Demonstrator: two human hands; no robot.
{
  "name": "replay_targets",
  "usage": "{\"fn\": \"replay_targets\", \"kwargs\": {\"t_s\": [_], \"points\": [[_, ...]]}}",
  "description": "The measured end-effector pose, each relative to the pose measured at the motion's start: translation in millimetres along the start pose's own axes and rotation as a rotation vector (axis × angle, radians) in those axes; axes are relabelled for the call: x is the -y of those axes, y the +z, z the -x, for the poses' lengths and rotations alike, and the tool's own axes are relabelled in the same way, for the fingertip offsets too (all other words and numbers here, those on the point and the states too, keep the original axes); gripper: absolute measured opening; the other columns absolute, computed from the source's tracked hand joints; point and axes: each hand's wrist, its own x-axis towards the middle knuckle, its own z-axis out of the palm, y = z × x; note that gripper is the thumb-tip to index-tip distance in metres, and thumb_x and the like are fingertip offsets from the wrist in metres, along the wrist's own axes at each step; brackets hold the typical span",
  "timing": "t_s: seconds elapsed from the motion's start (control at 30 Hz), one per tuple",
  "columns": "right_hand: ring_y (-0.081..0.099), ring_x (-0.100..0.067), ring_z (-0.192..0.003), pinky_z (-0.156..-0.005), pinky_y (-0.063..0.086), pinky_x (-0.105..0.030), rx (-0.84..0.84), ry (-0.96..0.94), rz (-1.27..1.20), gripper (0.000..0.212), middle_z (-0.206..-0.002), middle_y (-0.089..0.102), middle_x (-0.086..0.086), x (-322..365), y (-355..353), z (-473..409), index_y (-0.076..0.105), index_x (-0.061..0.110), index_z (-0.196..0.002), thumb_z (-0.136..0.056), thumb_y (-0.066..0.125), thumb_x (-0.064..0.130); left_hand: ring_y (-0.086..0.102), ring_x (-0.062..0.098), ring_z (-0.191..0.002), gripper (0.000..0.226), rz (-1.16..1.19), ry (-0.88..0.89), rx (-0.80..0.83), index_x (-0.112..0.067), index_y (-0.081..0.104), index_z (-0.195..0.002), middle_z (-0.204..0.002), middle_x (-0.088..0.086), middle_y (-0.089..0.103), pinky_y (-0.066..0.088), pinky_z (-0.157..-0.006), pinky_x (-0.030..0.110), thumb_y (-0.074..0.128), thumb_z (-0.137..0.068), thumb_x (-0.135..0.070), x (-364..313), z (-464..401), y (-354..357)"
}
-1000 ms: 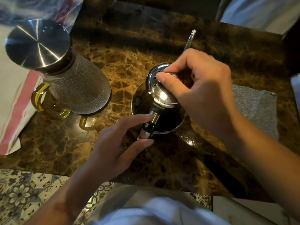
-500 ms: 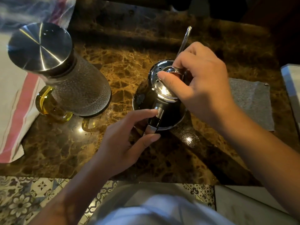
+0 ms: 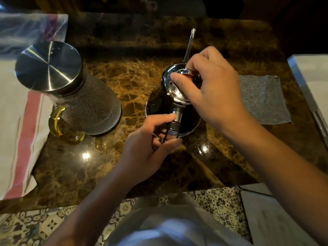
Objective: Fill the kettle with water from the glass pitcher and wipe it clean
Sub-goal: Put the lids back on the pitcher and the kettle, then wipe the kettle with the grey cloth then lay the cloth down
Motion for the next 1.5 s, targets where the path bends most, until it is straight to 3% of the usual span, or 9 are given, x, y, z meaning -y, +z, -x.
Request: {"fn": "replay_targets", "kwargs": {"t_s": [0.2,0.43,0.6,0.73,1.0,1.1,1.17,1.23,1.5], "points": [[0.054,-0.007,-0.083,-0.071,0.044,-0.02,0.055,-0.033,-0.177,0.031,-0.104,0.058,0.007,-10.8,-12.7,2.0,0.064,0.018,-0.109,-0.096,0.065,0.047,0.064,0.011,-0.066,0.052,-0.016,-0.006,-0.021,-0.031,0.042,-0.142,-0.098,-0.031,0.062,0.048,-0.065,0.01,0.066,-0.096,-0.028,-3.9,3.3,3.2],[0.06,-0.011,-0.113,-0.092,0.053,-0.041,0.185,-0.12,-0.387,0.039,-0.128,0.062,0.012,-55.1,-38.9,31.7,0.06,0.022,-0.136,-0.098,0.067,0.029,0.068,0.002,-0.093,0.051,-0.147,-0.044,-0.138,-0.03,0.047,-0.142,-0.097,-0.024,0.064,0.055,-0.079,0.014,0.066,-0.095,-0.032,-22.5,7.5,16.6],[0.064,-0.009,-0.099,-0.081,0.055,-0.029,0.148,-0.014,-0.501,0.034,-0.117,0.064,0.01,-93.2,-56.2,49.4,0.064,0.021,-0.131,-0.097,0.067,0.025,0.06,0.007,-0.108,0.044,-0.381,0.021,-0.35,-0.007,0.058,-0.129,-0.118,0.003,0.062,0.048,-0.094,0.022,0.068,-0.095,-0.032,-44.5,12.1,31.6],[0.064,-0.005,-0.098,-0.08,0.052,-0.016,0.125,0.076,-0.511,0.028,-0.112,0.065,0.017,-136.3,-74.8,67.2,0.066,0.022,-0.127,-0.099,0.064,0.026,0.059,0.013,-0.093,0.023,-0.407,0.154,-0.503,-0.002,0.059,-0.106,-0.104,0.012,0.06,0.047,-0.085,0.024,0.063,-0.099,-0.023,-66.2,11.0,55.5],[0.061,0.006,-0.088,-0.072,0.049,-0.009,-0.04,0.272,-0.484,0.022,-0.103,0.065,0.009,-217.8,-117.4,102.1,0.067,0.03,-0.117,-0.1,0.064,0.017,0.064,0.021,-0.098,0.019,-0.459,0.136,-0.328,0.002,0.069,-0.107,-0.109,0.011,0.064,0.054,-0.085,0.032,0.064,-0.097,-0.013,-88.1,-24.6,126.8],[0.062,-0.005,-0.106,-0.09,0.058,-0.034,-0.085,0.311,-0.44,0.026,-0.12,0.064,0.004,-251.2,-122.1,107.3,0.065,0.032,-0.125,-0.099,0.061,0.029,0.056,0.019,-0.124,0.037,-0.538,0.065,-0.219,-0.007,0.064,-0.13,-0.132,0.01,0.06,0.045,-0.106,0.028,0.064,-0.098,-0.026,-87.2,-49.7,155.0],[0.05,-0.017,-0.134,-0.11,0.046,-0.051,-0.046,0.29,-0.332,0.041,-0.146,0.052,0.009,-274.2,-116.3,100.6,0.057,0.034,-0.138,-0.097,0.056,0.04,0.047,0.019,-0.136,0.046,-0.565,-0.02,-0.156,-0.014,0.058,-0.14,-0.145,0.008,0.053,0.037,-0.113,0.027,0.061,-0.1,-0.035,-75.9,-72.3,172.2],[0.031,-0.021,-0.151,-0.121,0.029,-0.05,0.021,0.303,-0.175,0.054,-0.164,0.034,0.007,-302.9,-117.0,95.8,0.044,0.034,-0.151,-0.098,0.051,0.048,0.041,0.023,-0.144,0.052,-0.56,-0.102,-0.099,-0.016,0.053,-0.146,-0.153,0.009,0.047,0.034,-0.119,0.035,0.055,-0.101,-0.042,-64.7,-101.5,200.5],[0.004,-0.027,-0.16,-0.126,0.008,-0.055,0.299,0.325,0.276,0.069,-0.173,0.008,-0.005,-349.4,-77.5,53.2,0.019,0.022,-0.163,-0.106,0.032,0.057,0.007,0.033,-0.16,0.067,-0.836,-0.16,0.228,-0.016,0.023,-0.164,-0.172,0.009,0.019,0.016,-0.129,0.051,0.034,-0.108,-0.052,2.7,-203.6,254.6]]}}
